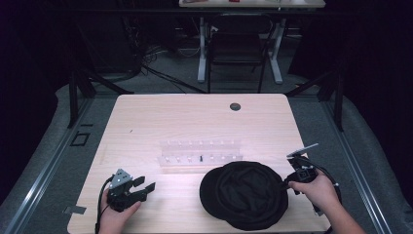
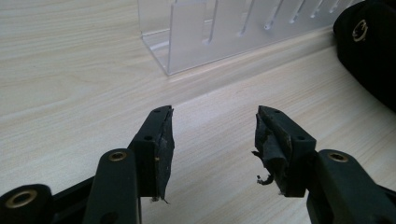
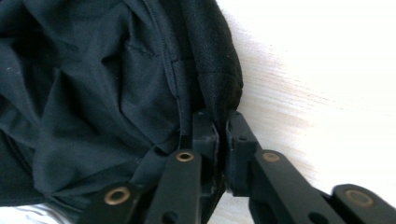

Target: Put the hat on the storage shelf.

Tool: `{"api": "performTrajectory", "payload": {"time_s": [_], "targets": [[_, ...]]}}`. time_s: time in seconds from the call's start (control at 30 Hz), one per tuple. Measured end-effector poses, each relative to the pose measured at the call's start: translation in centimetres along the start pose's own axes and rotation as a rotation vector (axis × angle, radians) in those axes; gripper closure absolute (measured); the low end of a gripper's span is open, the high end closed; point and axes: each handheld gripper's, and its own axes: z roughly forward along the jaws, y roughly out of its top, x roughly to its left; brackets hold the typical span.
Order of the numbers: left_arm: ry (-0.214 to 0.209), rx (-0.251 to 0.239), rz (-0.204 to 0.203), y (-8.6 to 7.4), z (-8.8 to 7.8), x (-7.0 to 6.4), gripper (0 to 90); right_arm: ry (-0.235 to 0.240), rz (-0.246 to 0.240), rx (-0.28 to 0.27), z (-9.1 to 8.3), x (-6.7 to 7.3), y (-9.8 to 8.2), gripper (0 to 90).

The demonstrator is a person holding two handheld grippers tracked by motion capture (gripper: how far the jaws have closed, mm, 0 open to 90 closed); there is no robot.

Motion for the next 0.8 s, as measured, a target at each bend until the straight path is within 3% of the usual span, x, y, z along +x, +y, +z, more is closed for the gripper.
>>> {"api": "performTrajectory", "payload": {"time_s": [0.17, 0.23, 0.27, 0.3, 0.4, 0.57, 0.63, 0.73, 0.8], "targets": [[-0.001, -0.001, 0.000, 0.0, 0.0, 0.0, 47.2, 0.007, -0.019, 0.019, -0.5, 0.1, 0.0, 87.2], [0.000, -0.001, -0.001, 0.0, 0.0, 0.0, 47.3, 0.025, 0.004, -0.012, -0.5, 0.2, -0.2, 87.4], [-0.001, -0.003, -0.002, 0.0, 0.0, 0.0, 47.3, 0.024, -0.020, 0.026, -0.9, 0.1, -0.1, 87.5], [-0.001, -0.002, -0.001, 0.0, 0.0, 0.0, 47.3, 0.046, 0.028, -0.035, -0.7, 0.3, -0.4, 87.6], [-0.001, -0.003, -0.002, 0.0, 0.0, 0.0, 47.3, 0.063, 0.008, -0.002, -1.4, 0.1, -0.3, 87.7], [-0.002, 0.001, -0.005, 0.0, -0.1, 0.0, 47.3, 0.114, 0.030, -0.040, -2.4, 0.4, -0.6, 87.9], [-0.001, 0.004, -0.005, 0.0, -0.1, 0.0, 47.2, 0.121, -0.011, -0.005, -3.3, 0.5, -0.6, 88.0], [0.002, -0.005, -0.006, 0.0, 0.0, 0.0, 47.3, 0.143, 0.015, -0.046, -3.5, 1.0, -0.8, 88.0], [0.000, -0.001, -0.006, 0.0, -0.1, 0.0, 47.3, 0.149, 0.008, -0.040, -3.9, 1.2, -0.7, 88.1]]}}
